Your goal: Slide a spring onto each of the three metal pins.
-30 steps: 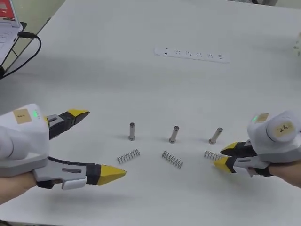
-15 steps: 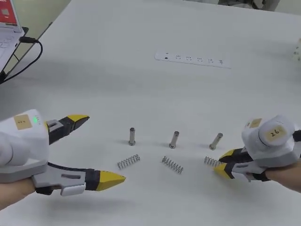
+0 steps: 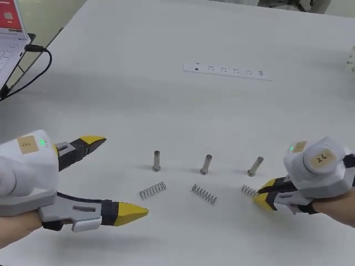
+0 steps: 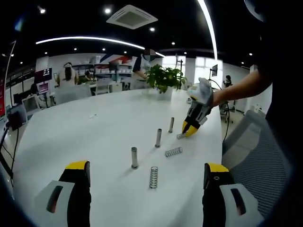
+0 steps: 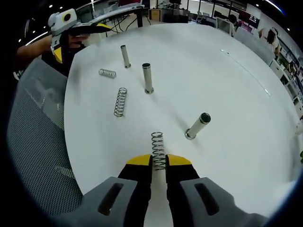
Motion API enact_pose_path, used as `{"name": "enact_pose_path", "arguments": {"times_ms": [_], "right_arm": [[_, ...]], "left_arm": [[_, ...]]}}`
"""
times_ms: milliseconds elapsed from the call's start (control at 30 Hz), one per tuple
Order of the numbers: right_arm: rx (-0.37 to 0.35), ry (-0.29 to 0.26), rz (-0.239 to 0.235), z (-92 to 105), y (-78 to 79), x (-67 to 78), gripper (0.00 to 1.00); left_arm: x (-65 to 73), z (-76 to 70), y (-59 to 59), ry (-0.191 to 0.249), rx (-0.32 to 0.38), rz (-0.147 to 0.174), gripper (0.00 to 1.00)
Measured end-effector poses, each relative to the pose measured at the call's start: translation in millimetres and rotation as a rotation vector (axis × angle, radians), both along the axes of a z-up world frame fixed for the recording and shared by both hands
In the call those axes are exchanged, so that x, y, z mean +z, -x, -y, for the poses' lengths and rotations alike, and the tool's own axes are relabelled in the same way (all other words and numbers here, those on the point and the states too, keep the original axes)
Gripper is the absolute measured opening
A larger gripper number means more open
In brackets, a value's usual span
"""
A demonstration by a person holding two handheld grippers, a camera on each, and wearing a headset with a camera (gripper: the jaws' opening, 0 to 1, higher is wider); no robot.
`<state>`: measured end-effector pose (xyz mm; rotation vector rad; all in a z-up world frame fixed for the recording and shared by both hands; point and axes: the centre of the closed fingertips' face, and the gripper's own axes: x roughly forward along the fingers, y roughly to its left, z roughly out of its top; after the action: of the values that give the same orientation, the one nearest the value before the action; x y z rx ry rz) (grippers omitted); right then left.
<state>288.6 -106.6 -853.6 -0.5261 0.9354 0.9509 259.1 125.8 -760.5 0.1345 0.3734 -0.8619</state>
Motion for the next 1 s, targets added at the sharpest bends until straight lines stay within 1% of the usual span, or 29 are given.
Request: {"name": "enact_pose_path", "arguments": {"times_ms": [100, 200, 267, 433, 700, 867, 967, 1000], "right_arm": [[-0.011, -0.004, 0.0, 0.1, 0.3, 0.2, 0.09], [-0.032, -0.025, -0.014, -0.2, 1.1, 2.9, 0.08], [-0.044, -0.035, -0.011, 0.2, -0.7, 5.0, 0.08], [-0.055, -0.043, -0.019, 0.0, 1.3, 5.5, 0.08], [-0.041, -0.026, -0.019, 0.0, 6.4, 1.5, 0.08], [-0.042, -0.024, -0.025, 0.5, 4.6, 0.3, 0.08], [-0.026, -0.008, -0.023, -1.0, 5.3, 0.1, 0.08], [-0.009, 0.006, -0.019, -1.7, 5.9, 0.0, 0.08]], "left_arm": [[0.4, 0.2, 1.1, 0.002, -0.002, 0.0, 0.97], [1.1, 0.6, 2.0, 0.002, -0.005, 0.001, 0.97], [1.4, 1.0, 2.5, 0.004, -0.007, 0.001, 0.97], [-0.3, 2.8, 3.8, 0.001, -0.015, -0.001, 0.96], [0.8, 1.0, 4.0, 0.003, -0.013, 0.0, 0.96], [1.9, -0.4, 3.8, 0.003, -0.008, 0.001, 0.96], [1.2, -0.2, 3.9, 0.002, -0.008, 0.001, 0.96], [1.0, 0.5, 4.1, 0.004, -0.009, -0.001, 0.96]]}}
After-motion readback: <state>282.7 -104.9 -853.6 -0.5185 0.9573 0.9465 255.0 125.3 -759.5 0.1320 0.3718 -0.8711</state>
